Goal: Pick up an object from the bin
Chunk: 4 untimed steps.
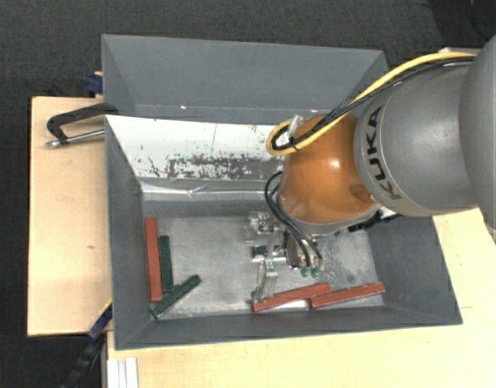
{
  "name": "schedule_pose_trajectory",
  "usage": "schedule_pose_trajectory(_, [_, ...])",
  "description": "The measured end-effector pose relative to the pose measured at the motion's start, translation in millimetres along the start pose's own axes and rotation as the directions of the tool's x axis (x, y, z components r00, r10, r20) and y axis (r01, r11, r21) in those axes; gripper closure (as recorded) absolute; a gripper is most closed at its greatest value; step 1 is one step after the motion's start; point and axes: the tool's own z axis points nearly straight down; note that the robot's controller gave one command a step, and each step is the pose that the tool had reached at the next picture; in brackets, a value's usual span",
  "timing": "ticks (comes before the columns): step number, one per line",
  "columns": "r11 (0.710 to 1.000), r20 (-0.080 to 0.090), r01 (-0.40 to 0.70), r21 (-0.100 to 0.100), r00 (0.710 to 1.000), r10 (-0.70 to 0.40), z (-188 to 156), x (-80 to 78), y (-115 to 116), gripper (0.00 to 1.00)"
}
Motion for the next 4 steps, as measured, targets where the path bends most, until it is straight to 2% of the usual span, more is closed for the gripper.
schedule_pose_trajectory(1, [1.0,0.0,0.0,0.0,1.0,0.0,0,0.0,0,0.0])
schedule_pose_trajectory(2, [0.998,0.006,0.069,-0.001,0.998,-0.068,17,-24.8,-26,0.0])
schedule_pose_trajectory(3, [0.986,0.003,0.166,0.002,0.986,-0.166,25,-26.4,-49,0.0])
schedule_pose_trajectory(4, [0.844,0.004,0.537,0.002,0.844,-0.537,59,-70.1,-73,1.0])
